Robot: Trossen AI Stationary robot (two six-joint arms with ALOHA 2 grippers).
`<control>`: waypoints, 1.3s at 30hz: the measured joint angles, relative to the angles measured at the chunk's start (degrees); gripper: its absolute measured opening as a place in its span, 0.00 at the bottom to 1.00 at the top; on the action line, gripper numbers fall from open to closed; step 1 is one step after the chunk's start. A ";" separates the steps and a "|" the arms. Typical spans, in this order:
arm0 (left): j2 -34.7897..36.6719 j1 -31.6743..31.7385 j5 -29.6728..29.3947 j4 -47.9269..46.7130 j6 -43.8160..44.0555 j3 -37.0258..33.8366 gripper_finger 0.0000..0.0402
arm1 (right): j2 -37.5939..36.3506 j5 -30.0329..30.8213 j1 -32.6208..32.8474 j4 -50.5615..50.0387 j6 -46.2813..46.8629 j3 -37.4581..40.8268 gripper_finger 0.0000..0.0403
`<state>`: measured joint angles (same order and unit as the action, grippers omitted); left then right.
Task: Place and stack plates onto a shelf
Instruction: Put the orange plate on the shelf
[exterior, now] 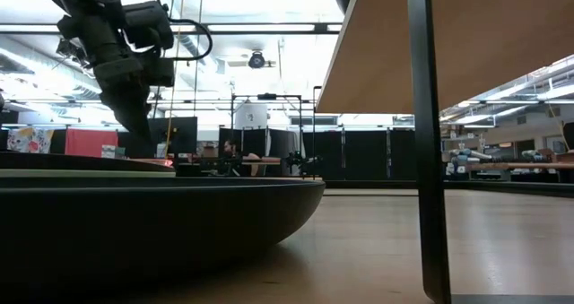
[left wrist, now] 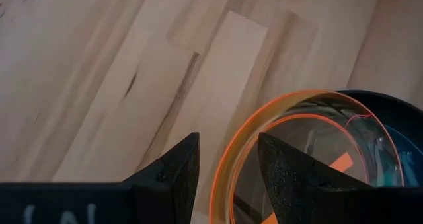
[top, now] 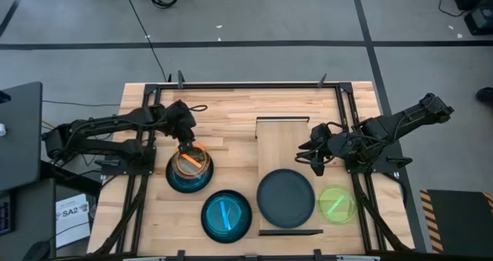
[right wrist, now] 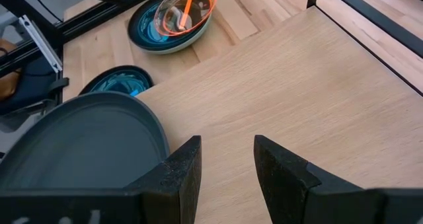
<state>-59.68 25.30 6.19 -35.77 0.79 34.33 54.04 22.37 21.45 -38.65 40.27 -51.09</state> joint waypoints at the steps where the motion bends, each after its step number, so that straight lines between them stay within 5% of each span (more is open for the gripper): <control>1: 0.00 0.00 -0.01 -0.04 -0.01 0.00 0.40 | 0.00 0.00 0.00 0.00 0.00 0.00 0.36; 26: -11.63 -0.15 0.01 0.12 -1.98 0.00 0.39 | 0.02 -0.01 0.00 -0.01 0.00 0.00 0.36; 39: -11.54 -0.15 -0.12 0.04 -1.87 0.00 0.17 | 0.02 0.00 0.00 -0.02 0.00 0.00 0.36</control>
<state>-71.22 25.15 6.07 -35.73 -1.08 34.33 54.06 22.37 21.45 -38.68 40.27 -51.09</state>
